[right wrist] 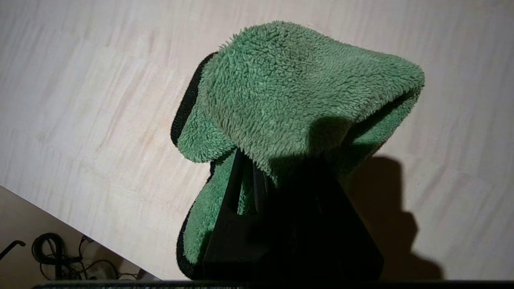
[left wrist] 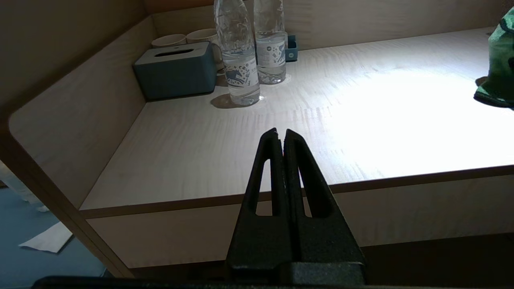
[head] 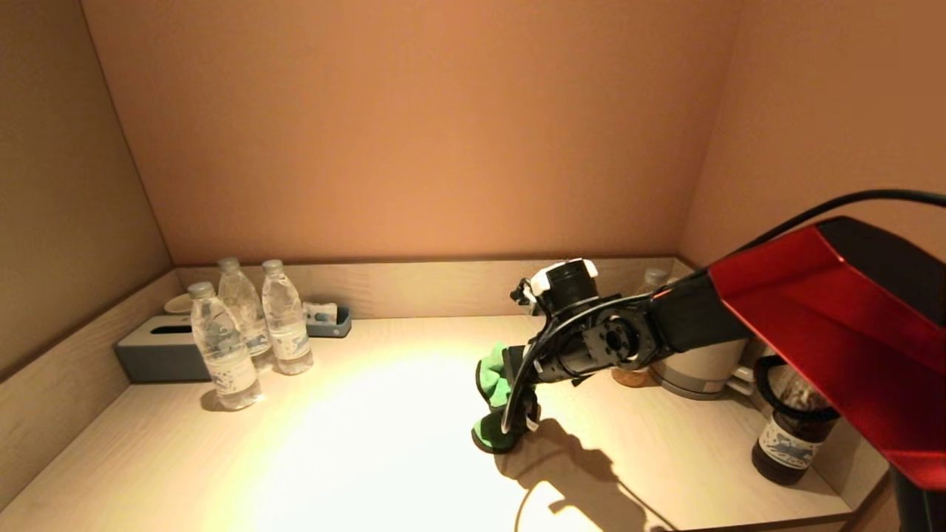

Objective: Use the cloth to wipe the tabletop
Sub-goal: Sweep the stains on the table

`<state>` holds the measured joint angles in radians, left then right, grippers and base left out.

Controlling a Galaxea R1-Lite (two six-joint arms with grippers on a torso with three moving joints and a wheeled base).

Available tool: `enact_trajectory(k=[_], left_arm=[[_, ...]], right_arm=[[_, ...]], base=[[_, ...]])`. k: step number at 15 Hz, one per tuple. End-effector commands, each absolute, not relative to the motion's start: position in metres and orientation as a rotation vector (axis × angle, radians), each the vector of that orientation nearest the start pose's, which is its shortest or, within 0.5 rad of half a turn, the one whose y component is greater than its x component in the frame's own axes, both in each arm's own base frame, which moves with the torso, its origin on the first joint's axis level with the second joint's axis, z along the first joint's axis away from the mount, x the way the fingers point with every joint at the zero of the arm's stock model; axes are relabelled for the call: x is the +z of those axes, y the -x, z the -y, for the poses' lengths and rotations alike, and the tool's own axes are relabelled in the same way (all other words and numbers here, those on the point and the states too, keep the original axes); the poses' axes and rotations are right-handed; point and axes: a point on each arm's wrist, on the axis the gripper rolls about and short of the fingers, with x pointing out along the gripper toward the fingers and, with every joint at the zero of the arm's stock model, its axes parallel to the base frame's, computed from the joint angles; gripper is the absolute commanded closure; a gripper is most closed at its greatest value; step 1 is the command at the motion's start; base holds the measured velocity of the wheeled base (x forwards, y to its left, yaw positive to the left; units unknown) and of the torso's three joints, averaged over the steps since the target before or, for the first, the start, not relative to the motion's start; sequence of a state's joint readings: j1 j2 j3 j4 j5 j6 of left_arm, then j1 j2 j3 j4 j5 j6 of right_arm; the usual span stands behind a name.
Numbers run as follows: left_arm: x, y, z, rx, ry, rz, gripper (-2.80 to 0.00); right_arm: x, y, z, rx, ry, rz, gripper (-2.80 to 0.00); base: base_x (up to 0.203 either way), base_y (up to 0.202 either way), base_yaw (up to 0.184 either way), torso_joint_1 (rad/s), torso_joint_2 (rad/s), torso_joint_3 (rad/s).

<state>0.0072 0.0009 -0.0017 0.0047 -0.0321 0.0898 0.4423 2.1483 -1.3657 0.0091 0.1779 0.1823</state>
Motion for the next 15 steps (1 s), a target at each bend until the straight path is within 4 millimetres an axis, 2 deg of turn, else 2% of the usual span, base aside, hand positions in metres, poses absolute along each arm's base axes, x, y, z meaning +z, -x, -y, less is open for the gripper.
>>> enact_trajectory(k=[1, 3, 6, 8, 12, 14, 15], left_arm=[[0.075, 0.023, 0.001, -0.026, -0.090, -0.003, 0.00], [0.075, 0.023, 0.001, -0.026, -0.090, -0.003, 0.00], [0.075, 0.023, 0.001, -0.025, -0.090, -0.003, 0.00], [0.075, 0.023, 0.001, -0.025, -0.090, -0.004, 0.00], [0.075, 0.023, 0.001, -0.025, -0.090, -0.003, 0.00], [0.075, 0.023, 0.001, -0.025, -0.090, -0.003, 0.00], [0.075, 0.023, 0.001, -0.025, -0.090, -0.003, 0.00]], right_arm=[[0.089, -0.368, -0.197, 0.540, -0.039, -0.898, 0.00], [0.078, -0.359, -0.216, 0.579, -0.014, -0.932, 0.00], [0.075, -0.356, -0.224, 0.592, -0.013, -0.943, 0.00], [0.072, -0.344, -0.260, 0.675, -0.018, -0.951, 0.00], [0.076, -0.338, -0.295, 0.748, -0.054, -0.947, 0.00], [0.075, -0.337, -0.296, 0.750, -0.054, -0.953, 0.00], [0.077, -0.333, -0.306, 0.771, -0.046, -0.948, 0.00]], base=[[0.000, 0.000, 0.000, 0.000, 0.00, 0.000], [0.000, 0.000, 0.000, 0.000, 0.00, 0.000], [0.000, 0.000, 0.000, 0.000, 0.00, 0.000], [0.000, 0.000, 0.000, 0.000, 0.00, 0.000], [0.000, 0.000, 0.000, 0.000, 0.00, 0.000], [0.000, 0.000, 0.000, 0.000, 0.00, 0.000], [0.000, 0.000, 0.000, 0.000, 0.00, 0.000]])
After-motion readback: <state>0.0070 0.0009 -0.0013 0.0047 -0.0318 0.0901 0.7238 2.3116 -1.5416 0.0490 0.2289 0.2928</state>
